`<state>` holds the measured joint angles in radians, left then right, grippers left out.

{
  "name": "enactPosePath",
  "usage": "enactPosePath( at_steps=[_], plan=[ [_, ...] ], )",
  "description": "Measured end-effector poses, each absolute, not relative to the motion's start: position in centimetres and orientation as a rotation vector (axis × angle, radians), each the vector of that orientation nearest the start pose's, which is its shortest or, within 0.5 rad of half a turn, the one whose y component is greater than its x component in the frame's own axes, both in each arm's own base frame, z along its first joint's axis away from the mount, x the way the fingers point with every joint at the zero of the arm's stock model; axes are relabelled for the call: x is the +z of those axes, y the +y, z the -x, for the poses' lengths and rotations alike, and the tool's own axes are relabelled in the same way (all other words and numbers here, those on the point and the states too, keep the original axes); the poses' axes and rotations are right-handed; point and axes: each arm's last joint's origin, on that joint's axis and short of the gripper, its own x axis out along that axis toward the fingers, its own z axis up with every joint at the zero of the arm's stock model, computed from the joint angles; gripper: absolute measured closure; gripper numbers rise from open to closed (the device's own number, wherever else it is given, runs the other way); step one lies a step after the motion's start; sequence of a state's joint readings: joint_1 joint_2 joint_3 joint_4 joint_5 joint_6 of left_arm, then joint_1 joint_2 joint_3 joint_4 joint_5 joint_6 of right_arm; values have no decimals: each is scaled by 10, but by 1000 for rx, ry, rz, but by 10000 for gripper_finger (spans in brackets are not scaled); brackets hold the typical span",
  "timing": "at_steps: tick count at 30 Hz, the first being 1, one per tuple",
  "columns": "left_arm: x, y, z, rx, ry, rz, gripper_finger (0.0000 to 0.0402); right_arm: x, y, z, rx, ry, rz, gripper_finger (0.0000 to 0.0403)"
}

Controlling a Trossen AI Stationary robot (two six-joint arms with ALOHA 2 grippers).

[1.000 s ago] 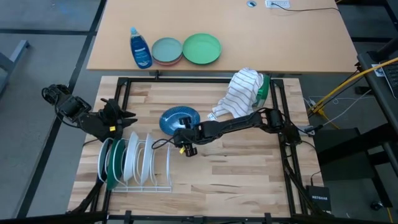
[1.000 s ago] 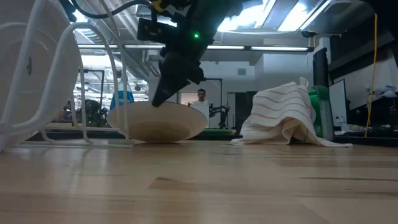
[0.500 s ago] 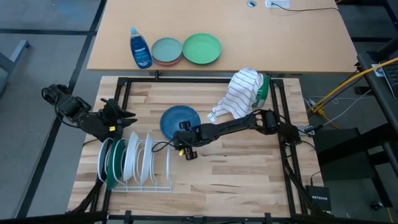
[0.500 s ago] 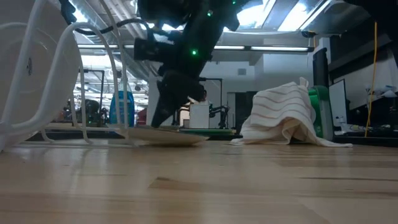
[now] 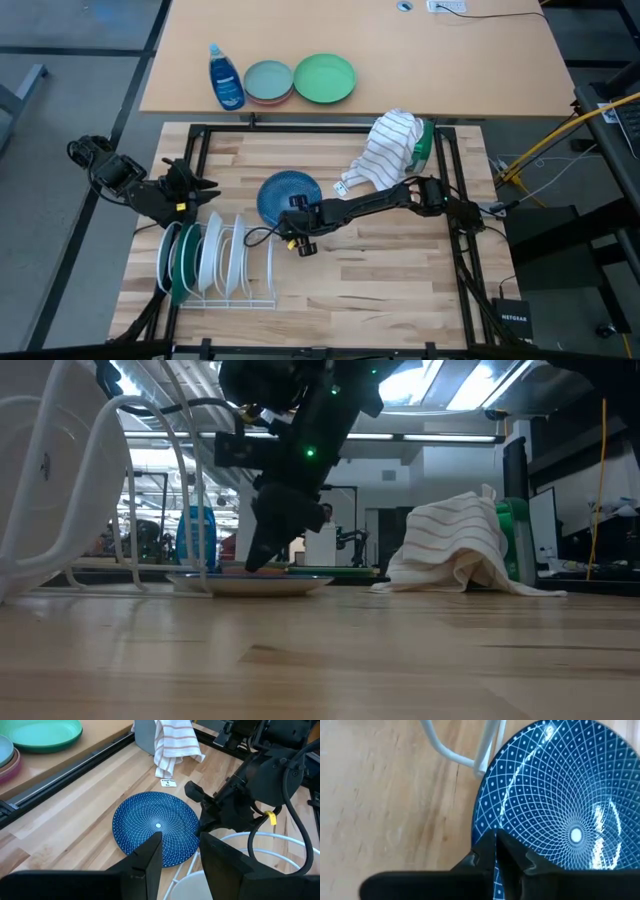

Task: Sort dishes
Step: Put the blue plate in the white dish rack

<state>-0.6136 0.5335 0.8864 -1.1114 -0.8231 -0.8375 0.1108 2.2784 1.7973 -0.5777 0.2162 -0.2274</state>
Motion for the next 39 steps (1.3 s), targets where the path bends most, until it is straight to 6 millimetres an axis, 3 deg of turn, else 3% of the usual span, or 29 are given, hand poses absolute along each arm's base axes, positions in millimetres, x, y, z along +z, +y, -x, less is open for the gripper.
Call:
enactPosePath(
  at_steps=[5, 11, 16, 21, 33, 39],
  plan=[
    [319, -20, -66, 412, 439, 312, 282, 160, 49, -481, 29, 1054, 270, 355],
    [318, -20, -65, 413, 441, 310, 282, 159, 51, -479, 67, 1075, 178, 283],
    [318, -20, -65, 413, 441, 309, 282, 153, 49, -478, -9, 1107, 219, 223],
    [318, -20, -65, 413, 444, 307, 282, 142, 45, -479, -118, 1131, 304, 189],
    [318, -20, -65, 413, 446, 303, 282, 126, 43, -482, -236, 1139, 395, 180],
    [318, -20, -65, 413, 445, 304, 282, 124, 41, -485, -257, 1108, 394, 231]
  ],
)
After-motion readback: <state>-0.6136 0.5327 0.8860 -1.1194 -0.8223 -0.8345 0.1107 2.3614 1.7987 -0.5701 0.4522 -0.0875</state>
